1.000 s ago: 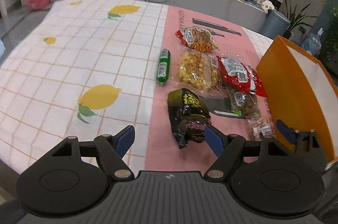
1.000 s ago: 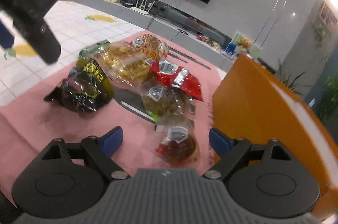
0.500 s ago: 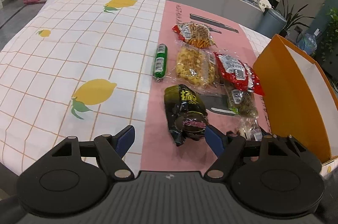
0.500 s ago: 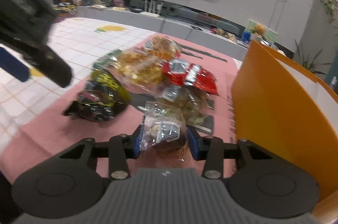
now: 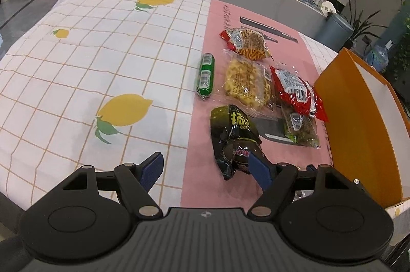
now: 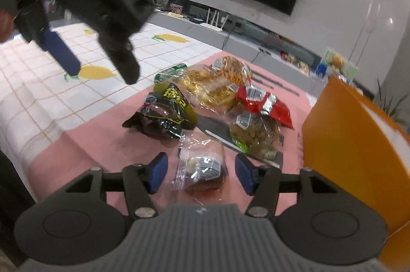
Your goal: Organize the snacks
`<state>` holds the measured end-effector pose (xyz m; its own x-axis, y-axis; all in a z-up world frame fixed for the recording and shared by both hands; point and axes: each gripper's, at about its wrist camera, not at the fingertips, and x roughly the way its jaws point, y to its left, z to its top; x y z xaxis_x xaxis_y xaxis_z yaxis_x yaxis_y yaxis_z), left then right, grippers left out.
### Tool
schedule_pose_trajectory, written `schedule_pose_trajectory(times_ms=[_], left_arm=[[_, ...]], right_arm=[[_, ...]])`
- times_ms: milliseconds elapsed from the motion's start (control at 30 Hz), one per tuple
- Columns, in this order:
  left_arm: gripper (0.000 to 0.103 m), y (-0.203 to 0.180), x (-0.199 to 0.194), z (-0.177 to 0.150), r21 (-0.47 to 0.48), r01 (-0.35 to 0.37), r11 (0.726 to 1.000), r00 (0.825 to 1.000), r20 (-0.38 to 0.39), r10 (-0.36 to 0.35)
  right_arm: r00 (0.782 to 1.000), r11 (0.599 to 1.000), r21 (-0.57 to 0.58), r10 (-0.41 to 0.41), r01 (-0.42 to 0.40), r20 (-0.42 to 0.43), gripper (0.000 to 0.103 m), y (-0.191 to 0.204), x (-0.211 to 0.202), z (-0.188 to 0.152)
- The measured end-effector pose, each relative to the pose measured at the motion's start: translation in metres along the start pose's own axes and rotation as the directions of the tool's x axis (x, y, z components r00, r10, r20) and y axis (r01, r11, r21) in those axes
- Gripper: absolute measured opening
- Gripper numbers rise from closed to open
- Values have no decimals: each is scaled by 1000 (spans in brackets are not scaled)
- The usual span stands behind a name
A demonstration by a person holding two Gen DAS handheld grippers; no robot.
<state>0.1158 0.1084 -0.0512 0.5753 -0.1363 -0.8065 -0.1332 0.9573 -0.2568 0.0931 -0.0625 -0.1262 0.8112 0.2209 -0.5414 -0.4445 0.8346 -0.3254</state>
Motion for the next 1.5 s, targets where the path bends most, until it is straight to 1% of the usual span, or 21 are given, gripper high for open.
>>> schedule_pose_trajectory(times_ms=[67,100,133,233,300,367,433,533,600,667,767,800,833,933,1067,1100,1133,1167,1200,1333,1500], left_arm=[[89,-1,1,-1,3,5,1000,1000,-8,-4],[89,-1,2,-1,6,4,1000,1000,-9,-4],[89,-1,2,-1,9,3,1000,1000,-8,-3],[89,-2,1,-1,8,8,1000,1000,-4,-8],[89,-2,0,0,-2,52,999,999,13,-52],[89,-4,3,4,-2,108,994,994,8,-108],[89,-9,9,6,0,127,992,992,-7,-127],[89,-17,22,9,1,94,996,995,-30,-94],[89,-21,31,10,19,80,997,996,-44,-79],[89,-24,39,10,15,70,997,996,-59,-69],[89,-26,54,7,-8,96,995,990,-108,-96],[91,-27,59,5,-12,103,995,987,-124,-103],[93,-30,59,4,2,102,995,990,-100,-101],[94,-40,63,2,50,53,997,996,-79,-49],[94,-53,68,-1,116,-8,993,999,-34,11],[86,-56,68,-3,136,-15,991,1000,-23,18],[81,-59,68,-5,169,-32,985,999,-12,35],[72,-64,68,-6,213,-66,975,998,-2,68],[68,-67,67,-7,241,-83,967,996,7,83],[64,-71,65,-12,281,-101,954,995,34,95],[64,-68,56,-10,271,-95,958,995,48,86]], right_arm=[[1000,1000,-14,-1,1,-2,51,3,0,-1],[1000,1000,-14,2,-2,-3,45,3,0,-1],[1000,1000,-18,-1,0,-7,41,3,0,-1],[1000,1000,-15,4,-4,-2,40,2,-1,0],[1000,1000,1,15,-15,6,40,-1,-4,3],[1000,1000,9,9,-9,13,40,-3,-8,5],[1000,1000,27,-3,2,17,40,-8,-12,8],[999,996,85,-7,4,33,39,-20,-22,11],[998,993,120,-9,3,56,39,-30,-31,14],[997,987,162,-13,0,81,39,-41,-41,17],[992,975,220,-9,-18,123,40,-55,-55,22],[991,973,228,-10,-20,133,40,-58,-59,23],[989,972,235,-15,-20,145,40,-60,-64,24],[986,970,243,-18,-23,168,40,-64,-75,24],[981,968,248,-25,-23,190,40,-67,-83,26],[981,968,249,-29,-20,194,40,-68,-85,26],[980,968,249,-34,-17,198,40,-68,-86,26],[979,968,250,-37,-15,200,40,-69,-87,26],[979,968,251,-40,-13,202,40,-69,-88,27],[976,966,258,-51,-5,211,40,-72,-91,28],[973,962,273,-58,-5,221,40,-79,-95,30]])
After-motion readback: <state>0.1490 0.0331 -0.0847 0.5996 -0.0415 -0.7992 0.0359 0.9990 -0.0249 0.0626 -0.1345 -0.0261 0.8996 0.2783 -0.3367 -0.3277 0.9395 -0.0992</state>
